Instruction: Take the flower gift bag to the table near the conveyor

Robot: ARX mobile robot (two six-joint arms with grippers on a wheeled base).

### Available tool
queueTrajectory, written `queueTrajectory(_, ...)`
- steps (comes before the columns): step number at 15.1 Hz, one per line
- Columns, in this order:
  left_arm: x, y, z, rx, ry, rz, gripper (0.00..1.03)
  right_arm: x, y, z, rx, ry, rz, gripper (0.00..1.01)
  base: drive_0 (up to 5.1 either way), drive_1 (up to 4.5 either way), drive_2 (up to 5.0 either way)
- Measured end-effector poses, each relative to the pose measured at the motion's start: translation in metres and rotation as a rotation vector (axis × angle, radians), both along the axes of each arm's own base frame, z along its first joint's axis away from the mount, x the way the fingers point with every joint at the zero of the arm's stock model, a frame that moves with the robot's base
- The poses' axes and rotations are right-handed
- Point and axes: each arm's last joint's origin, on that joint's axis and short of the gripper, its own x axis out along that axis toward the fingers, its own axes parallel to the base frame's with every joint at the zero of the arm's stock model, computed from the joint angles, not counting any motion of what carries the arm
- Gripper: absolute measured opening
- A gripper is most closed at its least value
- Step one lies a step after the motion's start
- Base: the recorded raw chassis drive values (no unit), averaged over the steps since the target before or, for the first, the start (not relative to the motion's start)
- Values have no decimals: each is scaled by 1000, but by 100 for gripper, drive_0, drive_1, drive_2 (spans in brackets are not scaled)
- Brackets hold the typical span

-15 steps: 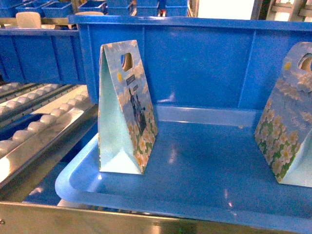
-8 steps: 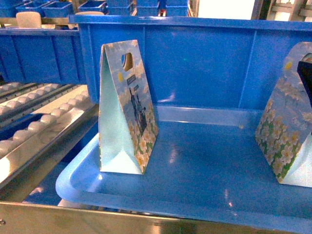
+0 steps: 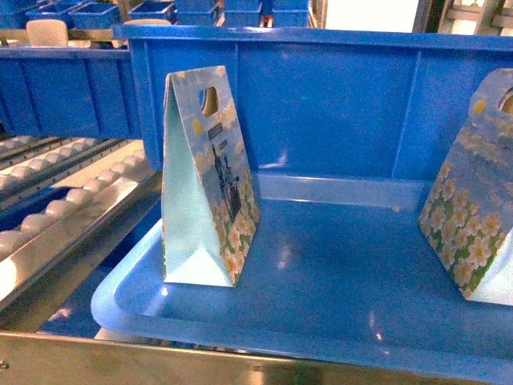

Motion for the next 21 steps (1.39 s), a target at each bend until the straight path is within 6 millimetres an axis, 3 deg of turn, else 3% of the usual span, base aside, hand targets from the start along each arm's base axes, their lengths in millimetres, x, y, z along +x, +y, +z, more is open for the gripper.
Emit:
queueTrajectory(8, 0, 0, 0, 0, 1, 0, 98, 2, 1, -6, 35, 41, 38, 97, 0, 0, 0)
queueTrajectory(16, 0, 0, 0, 0, 1, 0, 98, -9, 9, -9, 43, 55, 85, 2, 0, 0, 0)
queueTrajectory(21, 0, 0, 0, 0, 1, 0, 98, -16, 15, -7, 51, 47, 113, 2, 0, 0, 0)
